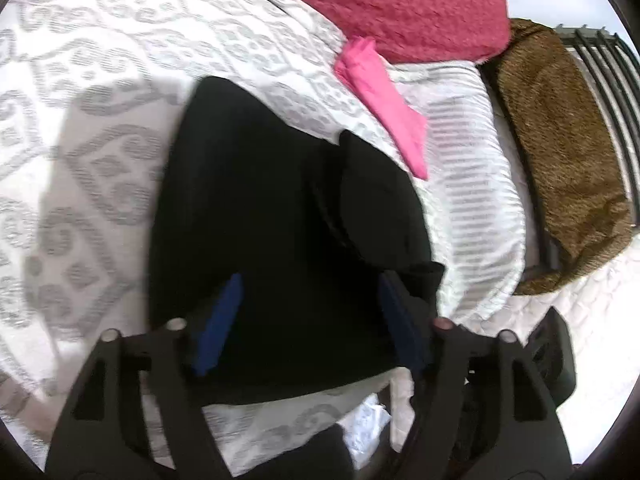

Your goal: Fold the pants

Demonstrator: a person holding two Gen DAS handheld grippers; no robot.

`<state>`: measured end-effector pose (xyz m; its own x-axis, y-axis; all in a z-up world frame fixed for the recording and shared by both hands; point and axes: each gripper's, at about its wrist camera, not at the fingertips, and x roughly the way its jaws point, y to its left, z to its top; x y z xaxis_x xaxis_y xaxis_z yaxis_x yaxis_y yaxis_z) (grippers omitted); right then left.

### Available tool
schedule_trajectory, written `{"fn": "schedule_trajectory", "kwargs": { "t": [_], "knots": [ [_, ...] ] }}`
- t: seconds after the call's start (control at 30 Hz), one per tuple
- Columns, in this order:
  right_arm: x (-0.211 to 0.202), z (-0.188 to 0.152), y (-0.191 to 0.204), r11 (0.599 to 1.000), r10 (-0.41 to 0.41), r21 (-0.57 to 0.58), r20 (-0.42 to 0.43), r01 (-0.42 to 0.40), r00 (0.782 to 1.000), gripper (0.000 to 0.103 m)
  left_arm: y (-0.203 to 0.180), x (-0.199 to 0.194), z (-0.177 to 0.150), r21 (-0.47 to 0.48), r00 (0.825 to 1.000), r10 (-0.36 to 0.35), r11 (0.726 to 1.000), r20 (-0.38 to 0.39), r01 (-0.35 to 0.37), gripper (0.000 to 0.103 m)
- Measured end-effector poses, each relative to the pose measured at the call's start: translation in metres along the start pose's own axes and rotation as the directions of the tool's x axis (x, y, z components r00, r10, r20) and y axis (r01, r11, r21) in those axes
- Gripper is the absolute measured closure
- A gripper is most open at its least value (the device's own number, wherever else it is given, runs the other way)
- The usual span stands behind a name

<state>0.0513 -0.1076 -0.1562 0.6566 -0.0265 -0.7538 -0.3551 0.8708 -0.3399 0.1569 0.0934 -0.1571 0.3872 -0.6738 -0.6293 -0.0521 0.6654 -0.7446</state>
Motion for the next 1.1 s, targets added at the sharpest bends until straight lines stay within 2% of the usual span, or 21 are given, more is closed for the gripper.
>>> {"fn": "schedule_trajectory", "kwargs": {
  "t": [0.07,0.23,0.43,0.6,0.77,0.83,0.93,1.0,1.03,1.1],
  "knots": [
    [0.001,0.001,-0.001,1.000,0.008,0.012,-0.005,-0.008,1.000,0.089,-0.009,0.011,0.006,0.000,0.999,-0.033,0.999,-0.039,0.033,0.030],
    [0.001,0.007,0.004,1.000,-0.017,0.004,-0.009,0.017,1.000,0.089,-0.030,0.040,0.015,0.005,0.993,-0.045,0.999,-0.107,0.045,0.029],
    [0.003,0.006,0.003,1.000,-0.009,0.006,-0.024,0.009,1.000,0.089,-0.036,0.045,0.024,-0.052,0.990,-0.102,0.994,-0.100,0.097,0.029],
    [0.006,0.004,0.008,0.999,-0.029,-0.027,-0.014,0.028,0.999,0.088,-0.042,0.055,0.023,-0.020,0.990,-0.047,0.999,-0.132,0.045,0.028],
    [0.006,0.003,0.006,1.000,-0.015,-0.016,-0.013,0.015,1.000,0.088,-0.042,0.067,0.022,-0.055,0.984,-0.072,0.996,-0.164,0.063,0.028],
    [0.006,0.004,0.004,1.000,-0.007,-0.009,-0.014,0.007,1.000,0.088,-0.046,0.066,0.022,-0.027,0.987,-0.061,0.998,-0.152,0.058,0.033],
    [0.007,0.005,0.003,1.000,-0.003,-0.008,-0.016,0.003,1.000,0.086,-0.053,0.061,0.022,0.025,0.991,-0.034,0.999,-0.132,0.037,0.051],
    [0.007,0.004,0.003,1.000,-0.004,-0.007,-0.017,0.003,1.000,0.084,-0.055,0.059,0.023,0.056,0.992,0.000,0.998,-0.123,0.007,0.078],
    [0.006,0.005,0.003,1.000,-0.003,-0.008,-0.016,0.003,1.000,0.082,-0.055,0.057,0.023,0.076,0.993,0.027,0.997,-0.118,-0.018,0.086],
    [0.003,0.006,0.002,1.000,0.003,-0.011,-0.016,-0.003,1.000,0.075,-0.054,0.056,0.022,0.093,0.993,0.047,0.995,-0.108,-0.037,0.087]
  ]
}}
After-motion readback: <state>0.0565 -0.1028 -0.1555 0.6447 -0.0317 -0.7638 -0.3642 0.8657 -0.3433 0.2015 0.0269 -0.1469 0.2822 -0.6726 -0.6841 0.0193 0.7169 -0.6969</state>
